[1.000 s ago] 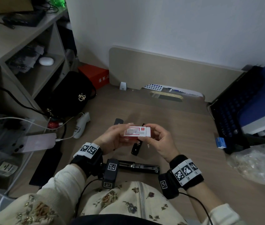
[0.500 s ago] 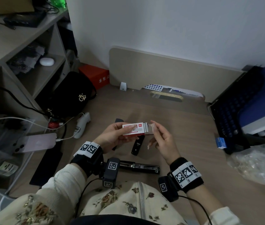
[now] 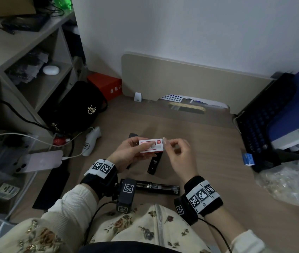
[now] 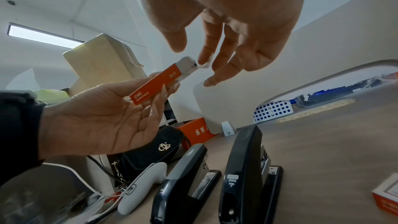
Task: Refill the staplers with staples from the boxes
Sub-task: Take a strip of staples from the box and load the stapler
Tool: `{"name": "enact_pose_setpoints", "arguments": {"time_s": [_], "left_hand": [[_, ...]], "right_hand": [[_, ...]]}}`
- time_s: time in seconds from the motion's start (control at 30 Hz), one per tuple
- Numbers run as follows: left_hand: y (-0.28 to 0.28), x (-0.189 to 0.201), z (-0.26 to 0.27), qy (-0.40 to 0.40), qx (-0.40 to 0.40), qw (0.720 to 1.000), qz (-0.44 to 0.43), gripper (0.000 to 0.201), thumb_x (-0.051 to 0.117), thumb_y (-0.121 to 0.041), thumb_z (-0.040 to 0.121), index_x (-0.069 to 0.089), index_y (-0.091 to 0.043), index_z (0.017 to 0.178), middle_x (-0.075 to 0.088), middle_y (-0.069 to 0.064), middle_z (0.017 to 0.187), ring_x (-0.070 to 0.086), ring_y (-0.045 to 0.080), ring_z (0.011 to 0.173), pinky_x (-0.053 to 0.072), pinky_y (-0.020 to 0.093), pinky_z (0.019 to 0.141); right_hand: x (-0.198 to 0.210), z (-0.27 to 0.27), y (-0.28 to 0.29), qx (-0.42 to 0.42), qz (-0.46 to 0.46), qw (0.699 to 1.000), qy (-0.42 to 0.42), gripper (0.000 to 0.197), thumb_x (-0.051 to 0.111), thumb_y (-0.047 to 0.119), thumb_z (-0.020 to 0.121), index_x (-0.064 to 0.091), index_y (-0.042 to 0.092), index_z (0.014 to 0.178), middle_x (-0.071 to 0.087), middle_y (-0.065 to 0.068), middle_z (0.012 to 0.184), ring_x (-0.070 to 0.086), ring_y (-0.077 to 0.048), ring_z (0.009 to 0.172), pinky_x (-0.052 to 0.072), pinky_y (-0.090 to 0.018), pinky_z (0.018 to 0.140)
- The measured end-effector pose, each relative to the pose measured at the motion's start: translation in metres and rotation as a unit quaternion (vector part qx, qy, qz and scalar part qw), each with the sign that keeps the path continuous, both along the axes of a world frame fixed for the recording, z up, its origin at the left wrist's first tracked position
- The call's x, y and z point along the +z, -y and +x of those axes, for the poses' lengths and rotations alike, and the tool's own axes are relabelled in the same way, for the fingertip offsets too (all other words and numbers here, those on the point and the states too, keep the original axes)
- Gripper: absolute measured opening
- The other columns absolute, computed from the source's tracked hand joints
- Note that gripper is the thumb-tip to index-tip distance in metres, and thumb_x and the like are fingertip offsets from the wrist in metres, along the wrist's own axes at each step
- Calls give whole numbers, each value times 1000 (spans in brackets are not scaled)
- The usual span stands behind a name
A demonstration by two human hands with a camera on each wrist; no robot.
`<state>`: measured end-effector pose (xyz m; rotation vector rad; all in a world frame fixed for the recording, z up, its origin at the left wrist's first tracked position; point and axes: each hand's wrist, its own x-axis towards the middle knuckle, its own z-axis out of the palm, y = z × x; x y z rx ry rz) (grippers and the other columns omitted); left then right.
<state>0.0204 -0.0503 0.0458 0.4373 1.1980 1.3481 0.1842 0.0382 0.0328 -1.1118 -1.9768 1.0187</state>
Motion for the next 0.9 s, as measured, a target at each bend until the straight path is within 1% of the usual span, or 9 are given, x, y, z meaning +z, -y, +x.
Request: {"name": "enact_pose_setpoints", "arguments": {"time_s": [0.07,0.13,0.3,0.43,0.5,0.6,0.67,0.77,0.9], "left_hand": [[1,3,1,-7,-7,1000,10,16,68,-13,85,64,-9,100,74,10,94,72,19,78,57,24,66],[2,5,1,-10,-12,1000,20,19,70,-16,81,64,-10,98,74,9,93,72,18,77,56,23,65],[3,7,2,-4,-11,999,30,25,72,-21,73,64,-11,95,75,7,92,72,18,78,56,23,65],[1,7,4,3,-6,1000,27,20,70,-16,78,63,-10,95,75,10,95,73,21,81,57,24,68],[1,7,5,6,0,1000,25,13,67,-11,84,62,-8,96,74,11,95,73,21,80,57,23,66],[0,8,7,6,5,1000,25,10,64,-6,88,61,-6,97,74,12,95,73,22,79,58,24,67],[-1,9,8,1,8,1000,26,11,64,-5,89,60,-3,99,74,13,95,73,22,79,60,26,70],[-2,9,9,-10,12,1000,22,16,65,-6,87,59,-1,102,73,15,97,73,24,79,60,28,72],[-3,8,12,-19,24,999,20,24,66,-6,88,58,2,108,72,17,99,73,23,76,58,24,64]], "right_hand": [[0,-3,0,0,4,1000,4,39,58,56,82,57,19,72,54,5,79,51,-7,72,44,-23,68],[-1,-5,-2,7,-6,1000,0,42,55,58,83,56,18,71,53,4,76,49,-8,69,42,-23,66],[-2,-6,-2,5,-44,999,-22,44,50,66,82,56,23,74,60,2,71,56,-16,67,50,-39,68],[-3,-6,-2,-17,-46,999,-23,44,49,67,82,57,24,75,63,3,71,60,-19,67,52,-45,70],[-3,-6,-2,-32,-36,999,-8,44,48,67,82,58,24,75,63,4,70,61,-17,67,52,-43,69],[1,-6,-1,-59,-3,998,26,41,51,60,85,62,22,75,64,7,68,60,-11,65,52,-36,65],[1,-6,-1,-77,11,996,45,38,53,56,87,64,21,77,65,8,68,60,-9,65,52,-34,64],[0,-7,-1,-85,26,993,72,37,52,54,89,66,20,80,66,8,70,61,-12,65,52,-35,63],[1,-8,1,-92,52,990,91,35,51,49,91,67,19,83,67,7,70,60,-14,62,51,-34,59]]}}
